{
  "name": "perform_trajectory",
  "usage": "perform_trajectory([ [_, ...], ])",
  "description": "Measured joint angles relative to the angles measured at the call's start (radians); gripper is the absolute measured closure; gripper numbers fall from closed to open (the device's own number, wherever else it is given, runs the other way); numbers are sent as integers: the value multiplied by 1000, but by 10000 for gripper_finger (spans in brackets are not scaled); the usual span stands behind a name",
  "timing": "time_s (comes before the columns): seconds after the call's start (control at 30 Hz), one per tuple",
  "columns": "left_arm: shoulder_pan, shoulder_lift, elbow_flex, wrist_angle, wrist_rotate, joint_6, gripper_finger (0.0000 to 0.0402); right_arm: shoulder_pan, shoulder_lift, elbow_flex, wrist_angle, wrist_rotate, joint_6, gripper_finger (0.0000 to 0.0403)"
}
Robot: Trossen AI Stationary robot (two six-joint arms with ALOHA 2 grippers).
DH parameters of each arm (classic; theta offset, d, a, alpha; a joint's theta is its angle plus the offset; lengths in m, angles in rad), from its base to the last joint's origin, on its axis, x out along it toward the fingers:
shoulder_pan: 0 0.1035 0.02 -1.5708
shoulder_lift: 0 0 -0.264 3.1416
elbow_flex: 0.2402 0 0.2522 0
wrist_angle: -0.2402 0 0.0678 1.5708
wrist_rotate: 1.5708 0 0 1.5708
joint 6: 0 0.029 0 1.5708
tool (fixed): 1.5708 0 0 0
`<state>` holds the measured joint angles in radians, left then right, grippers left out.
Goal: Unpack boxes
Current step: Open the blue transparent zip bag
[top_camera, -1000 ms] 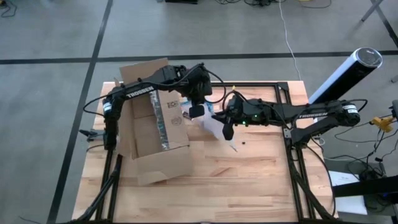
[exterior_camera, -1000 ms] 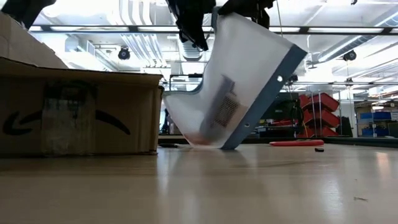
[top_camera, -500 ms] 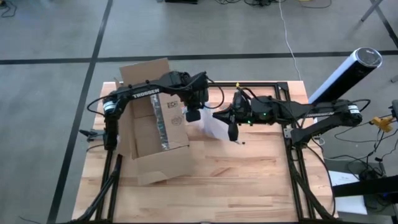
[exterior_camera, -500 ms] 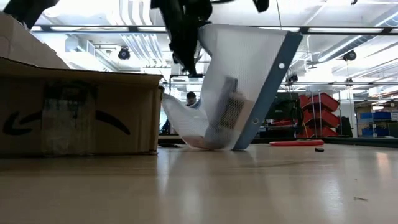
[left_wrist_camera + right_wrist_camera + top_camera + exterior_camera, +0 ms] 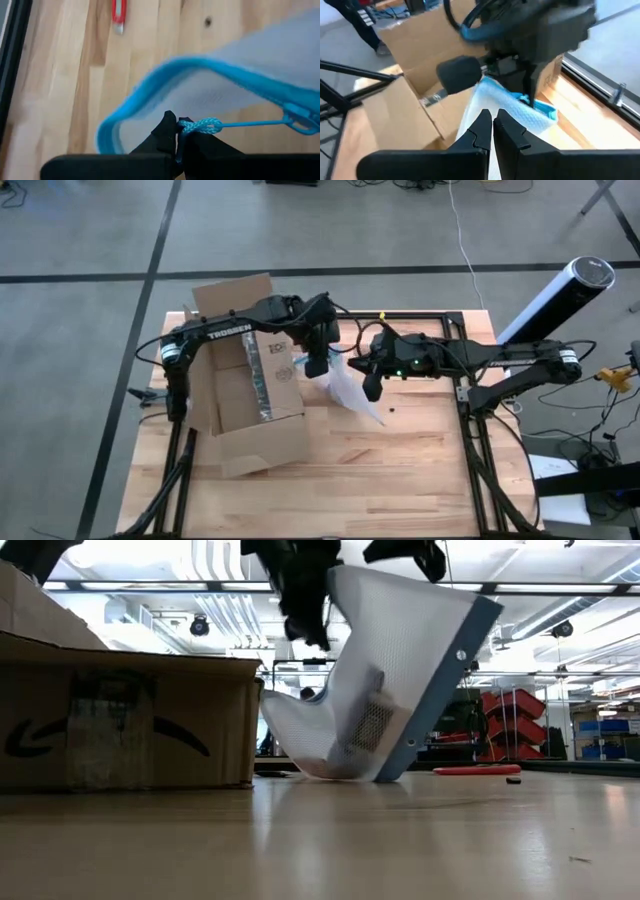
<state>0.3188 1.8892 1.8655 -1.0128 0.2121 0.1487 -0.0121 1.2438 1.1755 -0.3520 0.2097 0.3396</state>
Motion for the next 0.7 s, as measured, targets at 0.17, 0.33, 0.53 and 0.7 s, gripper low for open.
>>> perform_trajectory([
  [0.17, -8, -5, 0, 53, 34, -30, 401, -1, 0, 0, 56, -5, 4, 394],
  [0.33, -9, -5, 0, 57, 36, -31, 401, -1, 0, 0, 57, -47, 62, 340],
  [0.53, -9, -5, 0, 90, 36, -32, 401, 1, 0, 0, 55, -55, 117, 248],
  [0.7, -9, -5, 0, 104, 36, -33, 401, 2, 0, 0, 52, -56, 134, 200],
])
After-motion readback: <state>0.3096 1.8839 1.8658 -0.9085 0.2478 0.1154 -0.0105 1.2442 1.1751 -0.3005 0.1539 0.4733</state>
